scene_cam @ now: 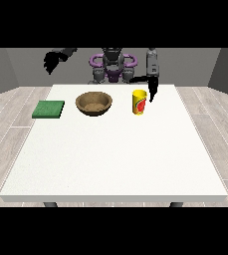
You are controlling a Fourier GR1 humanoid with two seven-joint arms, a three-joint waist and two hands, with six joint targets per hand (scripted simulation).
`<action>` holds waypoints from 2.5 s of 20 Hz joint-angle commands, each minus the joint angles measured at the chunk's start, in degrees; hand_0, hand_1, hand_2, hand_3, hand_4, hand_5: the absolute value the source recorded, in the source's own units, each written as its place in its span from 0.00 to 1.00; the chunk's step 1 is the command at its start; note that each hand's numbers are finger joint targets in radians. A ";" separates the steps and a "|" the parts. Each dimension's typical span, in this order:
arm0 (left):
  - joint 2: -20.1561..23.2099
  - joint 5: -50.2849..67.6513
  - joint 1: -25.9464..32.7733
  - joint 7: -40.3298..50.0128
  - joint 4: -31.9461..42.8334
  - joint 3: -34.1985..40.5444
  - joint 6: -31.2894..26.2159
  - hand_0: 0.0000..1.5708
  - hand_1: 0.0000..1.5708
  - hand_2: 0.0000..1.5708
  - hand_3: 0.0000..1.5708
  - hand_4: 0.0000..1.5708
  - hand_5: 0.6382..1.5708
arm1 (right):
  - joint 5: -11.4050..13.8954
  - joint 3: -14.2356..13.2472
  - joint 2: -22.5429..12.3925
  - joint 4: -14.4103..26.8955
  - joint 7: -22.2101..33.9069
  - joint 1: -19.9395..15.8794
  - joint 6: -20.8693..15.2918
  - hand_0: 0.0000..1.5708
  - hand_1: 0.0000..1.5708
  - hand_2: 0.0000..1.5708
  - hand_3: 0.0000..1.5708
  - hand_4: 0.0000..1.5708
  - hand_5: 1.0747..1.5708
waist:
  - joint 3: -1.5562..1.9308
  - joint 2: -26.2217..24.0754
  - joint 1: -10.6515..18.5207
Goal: Pick the cup and pour the ball into the bowl, then pick the bowl and place it on the pad
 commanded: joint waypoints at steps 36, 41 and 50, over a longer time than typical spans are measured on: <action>3.87 -36.94 -21.07 4.29 38.28 -16.74 35.48 0.87 0.87 1.00 1.00 0.92 0.96 | -10.92 -10.34 -11.87 20.01 3.04 -4.69 12.09 0.00 0.00 0.00 0.11 0.41 0.98 | 0.56 -11.18 -4.05; 1.74 -50.39 -27.15 20.82 43.84 -25.01 37.07 0.87 0.87 1.00 1.00 0.92 0.97 | -9.28 -10.87 -11.46 25.62 -1.07 -2.90 13.66 0.00 0.00 0.00 0.06 0.43 0.98 | 0.41 -13.19 -3.25; -5.39 -63.37 -35.14 44.08 44.48 -37.84 28.52 0.83 0.83 1.00 1.00 0.94 0.95 | -9.56 -11.78 -14.47 33.19 -0.34 -8.49 14.96 0.00 0.00 0.00 0.11 0.45 0.98 | 0.09 -14.08 -2.68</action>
